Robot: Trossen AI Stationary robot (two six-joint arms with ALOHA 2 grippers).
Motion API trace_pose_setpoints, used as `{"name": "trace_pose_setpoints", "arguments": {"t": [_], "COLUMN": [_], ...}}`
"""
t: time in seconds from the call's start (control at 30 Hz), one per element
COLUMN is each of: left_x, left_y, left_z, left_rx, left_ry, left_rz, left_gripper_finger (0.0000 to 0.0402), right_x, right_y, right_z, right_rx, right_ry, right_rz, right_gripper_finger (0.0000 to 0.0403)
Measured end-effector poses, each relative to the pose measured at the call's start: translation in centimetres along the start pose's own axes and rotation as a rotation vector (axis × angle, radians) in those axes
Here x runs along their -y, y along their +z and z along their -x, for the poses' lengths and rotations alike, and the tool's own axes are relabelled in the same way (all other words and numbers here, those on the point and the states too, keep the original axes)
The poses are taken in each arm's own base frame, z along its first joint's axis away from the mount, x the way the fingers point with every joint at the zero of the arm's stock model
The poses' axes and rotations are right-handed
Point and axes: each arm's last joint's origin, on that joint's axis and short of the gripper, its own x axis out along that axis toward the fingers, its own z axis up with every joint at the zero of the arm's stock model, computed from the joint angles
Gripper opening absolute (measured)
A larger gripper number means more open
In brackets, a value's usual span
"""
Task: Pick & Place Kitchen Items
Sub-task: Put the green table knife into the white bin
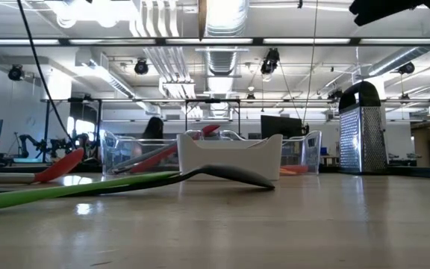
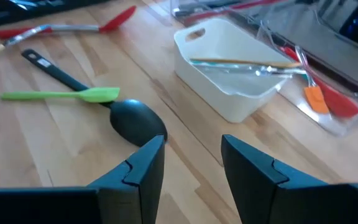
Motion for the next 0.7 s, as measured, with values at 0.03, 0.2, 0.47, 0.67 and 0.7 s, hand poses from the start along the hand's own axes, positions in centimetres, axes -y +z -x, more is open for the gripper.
{"name": "trace_pose_setpoints", "arguments": {"t": [0.03, 0.2, 0.47, 0.67, 0.7], "left_x": [-0.5, -3.1, -5.8, -5.6, -5.6], "left_y": [-0.5, -3.0, -5.5, -6.6, -7.0], "left_z": [0.6, 2.7, 2.9, 1.8, 1.5], "left_rx": [0.043, 0.114, 0.173, 0.372, 0.404], "left_ry": [0.004, 0.095, 0.095, 0.112, 0.113], "left_rz": [0.035, 0.218, 0.373, 0.393, 0.405], "left_gripper_finger": [0.0039, 0.0039, 0.0039, 0.0039, 0.0039], "right_x": [-0.1, -0.5, -1.4, -2.3, -2.5], "right_y": [0.0, 0.3, 1.0, 1.1, 1.2], "right_z": [0.0, 0.0, 0.1, -0.5, -0.8], "right_rx": [0.008, 0.061, 0.249, 0.457, 0.459], "right_ry": [0.005, 0.020, 0.013, -0.073, -0.081], "right_rz": [0.003, 0.030, 0.074, 0.105, 0.116], "right_gripper_finger": [0.0150, 0.0150, 0.0150, 0.0150, 0.0150]}}
